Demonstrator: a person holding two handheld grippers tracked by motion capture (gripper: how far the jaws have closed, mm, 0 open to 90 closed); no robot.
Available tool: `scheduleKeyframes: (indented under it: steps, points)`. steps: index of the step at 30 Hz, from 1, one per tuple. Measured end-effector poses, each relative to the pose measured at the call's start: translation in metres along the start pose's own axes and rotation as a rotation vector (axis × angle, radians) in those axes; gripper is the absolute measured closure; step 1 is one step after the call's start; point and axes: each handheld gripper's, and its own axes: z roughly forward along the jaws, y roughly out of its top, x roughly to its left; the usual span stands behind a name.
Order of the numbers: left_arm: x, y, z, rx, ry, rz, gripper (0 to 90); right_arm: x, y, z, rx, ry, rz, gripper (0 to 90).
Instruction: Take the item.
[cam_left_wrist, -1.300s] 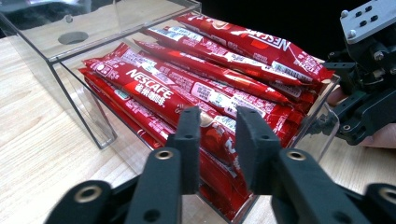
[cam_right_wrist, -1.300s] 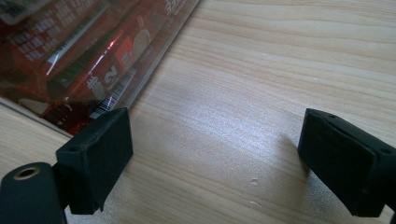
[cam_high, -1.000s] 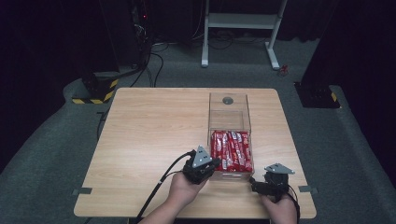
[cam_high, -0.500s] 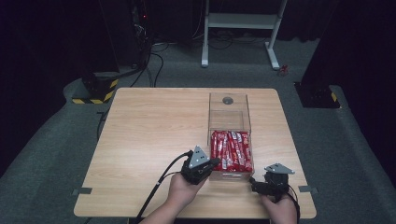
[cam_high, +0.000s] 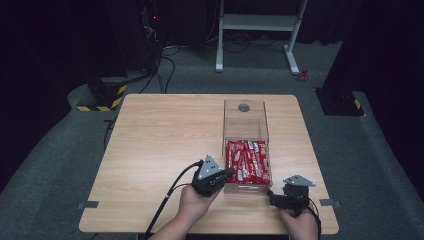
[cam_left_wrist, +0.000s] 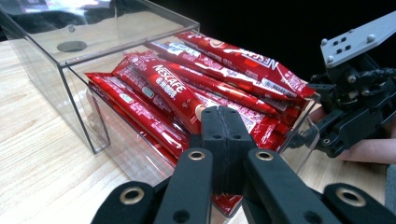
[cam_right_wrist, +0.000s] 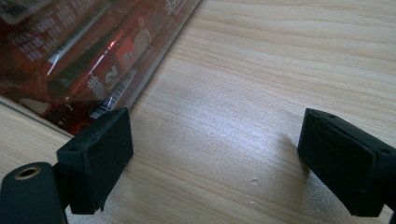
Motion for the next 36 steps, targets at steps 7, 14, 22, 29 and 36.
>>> scheduleKeyframes:
  steps: [7,14,22,29,36]
  points:
    - [0.003,0.004,-0.007,-0.028,-0.002,-0.006,90.0,0.000,0.000,0.000,0.000,0.000,0.000,10.2]
    - [0.005,0.005,-0.013,-0.045,-0.002,-0.007,90.0,0.000,0.000,0.000,0.000,0.000,-0.001,10.3]
    - [0.006,0.007,-0.019,-0.063,0.001,-0.002,90.0,0.000,0.000,0.000,0.000,0.000,0.000,10.3]
    - [0.006,0.007,-0.024,-0.071,-0.001,0.001,90.0,0.000,0.000,0.000,0.000,0.000,-0.001,10.4]
    - [0.008,0.006,-0.030,-0.078,0.008,0.002,90.0,0.000,0.000,0.000,0.000,0.001,-0.001,10.3]
